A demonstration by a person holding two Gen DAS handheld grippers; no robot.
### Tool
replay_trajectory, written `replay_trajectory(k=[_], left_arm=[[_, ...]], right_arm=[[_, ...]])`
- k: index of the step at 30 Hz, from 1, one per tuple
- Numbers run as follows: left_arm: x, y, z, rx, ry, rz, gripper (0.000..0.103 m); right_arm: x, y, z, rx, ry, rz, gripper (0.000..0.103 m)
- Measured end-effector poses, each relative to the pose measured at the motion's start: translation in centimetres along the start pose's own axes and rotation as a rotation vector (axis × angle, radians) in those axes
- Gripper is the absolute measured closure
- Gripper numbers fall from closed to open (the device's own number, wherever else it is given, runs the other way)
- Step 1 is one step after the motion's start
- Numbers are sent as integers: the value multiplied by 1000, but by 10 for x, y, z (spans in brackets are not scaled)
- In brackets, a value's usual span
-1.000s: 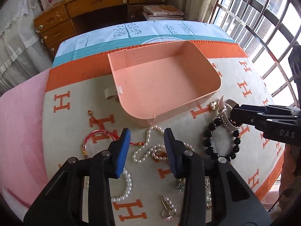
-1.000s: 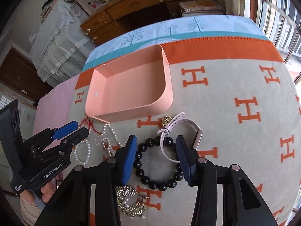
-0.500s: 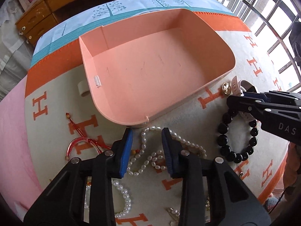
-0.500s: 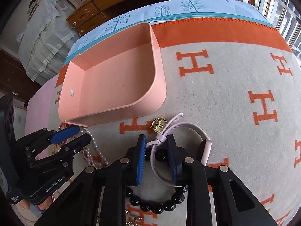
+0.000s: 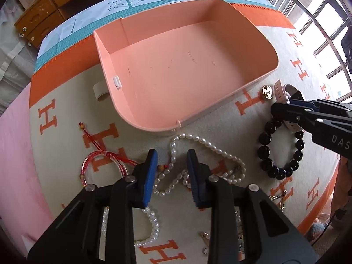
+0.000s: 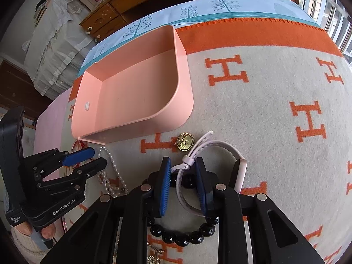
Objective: Organize jewelry
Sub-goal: 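Carry the pearl necklace and white watch into the pink tray and release both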
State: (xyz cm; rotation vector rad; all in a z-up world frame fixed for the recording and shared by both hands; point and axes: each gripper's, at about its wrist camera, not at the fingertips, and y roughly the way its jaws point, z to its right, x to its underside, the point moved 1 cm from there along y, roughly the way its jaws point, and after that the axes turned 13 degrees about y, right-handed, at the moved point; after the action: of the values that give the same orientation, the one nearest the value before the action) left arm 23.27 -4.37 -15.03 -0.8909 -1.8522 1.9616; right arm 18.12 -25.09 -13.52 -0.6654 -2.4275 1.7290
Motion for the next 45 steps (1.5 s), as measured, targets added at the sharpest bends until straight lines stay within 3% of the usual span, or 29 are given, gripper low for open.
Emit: replay_trajectory(k=[1,4,8,15,22,27,35,42,45], left_arm=[[1,0,0,7,-3,3,100],[9,-5,2,52,-27,37,101],[18,-23,9,53,-51,99,101],[20,-96,14,47,-88,257,101],[-2,-178,18,-5,-94,424,101],[-29,-215,13,-45,-117,490,101],[-60,-234,-8,-97,-200,576,101],[-68,-227,-16,-121,-219,610,101],[-70,-209,-18,-125,-226,597,101]], right_arm=[[0,-1,0,-1,-3,1,81],[1,-3,-1,-13,-8,13,83],[6,-23,-2,-47,-18,43,85],[11,-76,-18,-102,-52,112,86],[2,-137,-51,-173,-115,204,88],[-14,-154,-79,-199,-150,241,89],[-50,-118,-98,-217,-127,213,89],[-67,-44,-89,-153,-67,67,87],[-66,-27,-83,-117,-49,44,80]])
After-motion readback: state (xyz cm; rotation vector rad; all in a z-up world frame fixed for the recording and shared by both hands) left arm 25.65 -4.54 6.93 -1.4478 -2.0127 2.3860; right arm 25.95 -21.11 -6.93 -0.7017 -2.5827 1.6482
